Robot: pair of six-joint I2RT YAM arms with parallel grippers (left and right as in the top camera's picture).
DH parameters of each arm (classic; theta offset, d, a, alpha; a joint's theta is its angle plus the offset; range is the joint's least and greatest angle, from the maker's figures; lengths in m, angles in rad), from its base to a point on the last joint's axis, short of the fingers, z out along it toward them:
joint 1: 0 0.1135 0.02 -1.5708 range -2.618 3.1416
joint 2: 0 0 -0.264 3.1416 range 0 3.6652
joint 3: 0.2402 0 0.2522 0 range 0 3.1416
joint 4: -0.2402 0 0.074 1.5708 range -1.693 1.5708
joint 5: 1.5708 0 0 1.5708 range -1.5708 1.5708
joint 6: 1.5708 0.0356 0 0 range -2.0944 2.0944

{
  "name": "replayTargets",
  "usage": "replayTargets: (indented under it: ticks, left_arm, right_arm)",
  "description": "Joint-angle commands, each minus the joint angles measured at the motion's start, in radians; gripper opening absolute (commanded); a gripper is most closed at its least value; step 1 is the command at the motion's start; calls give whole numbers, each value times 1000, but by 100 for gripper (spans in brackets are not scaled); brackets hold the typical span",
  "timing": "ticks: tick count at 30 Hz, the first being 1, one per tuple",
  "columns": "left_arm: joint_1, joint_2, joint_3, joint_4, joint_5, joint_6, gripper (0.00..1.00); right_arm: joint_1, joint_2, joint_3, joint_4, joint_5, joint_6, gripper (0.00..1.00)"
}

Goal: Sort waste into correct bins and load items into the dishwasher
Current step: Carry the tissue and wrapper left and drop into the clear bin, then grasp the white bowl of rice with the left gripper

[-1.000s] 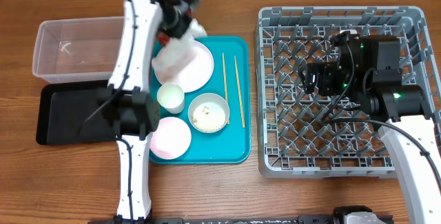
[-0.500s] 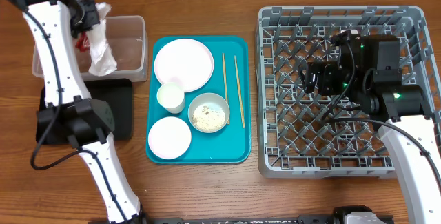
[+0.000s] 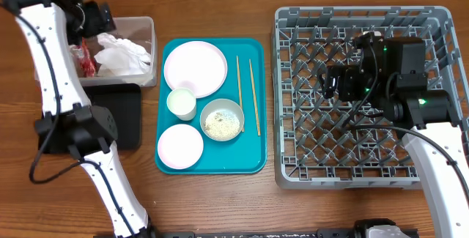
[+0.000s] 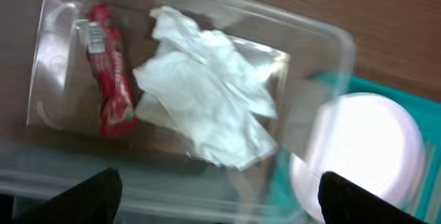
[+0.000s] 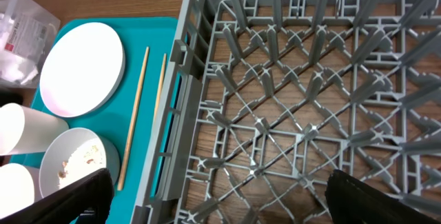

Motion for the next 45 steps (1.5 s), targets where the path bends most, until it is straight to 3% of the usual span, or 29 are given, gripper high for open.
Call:
replayTargets:
  ticks: [1,7,11,16,23,25,29,33,38,45]
  left_arm:
    - [-6,-129,139,-98,121,116,80]
    - [-121,-333,67,-98,151,111,81]
    - [-315,-539,-322,-98,51,110,72]
    - [-513,-574,-597,-83,39,66,72]
    - [-821,-570,-1034,252,-39,73,66]
    - [-884,-570,-1137,352,-46,132,66]
    - [-938,-570,-1275,467,-162,141,65]
    - [-945,-570,-1371,549,-161,169,57]
    - [-945,-570,-1471,605,-98,242,55]
    - [-945,-570,-1573,693,-98,242,38]
  right_arm:
    - [-8,-2,24,3,5,20,100]
    - [-8,-2,24,-31,5,20,100]
    - [-8,-2,24,-58,6,20,100]
    - [-8,-2,24,-45,6,19,100]
    - [-9,-2,24,-53,10,34,100]
    - [-9,-2,24,-55,18,50,100]
    - [-8,-2,24,-63,17,68,100]
    - [-8,-2,24,-63,17,68,100]
    - [-8,-2,24,-63,17,68,100]
    - [-8,-2,24,-62,18,68,100]
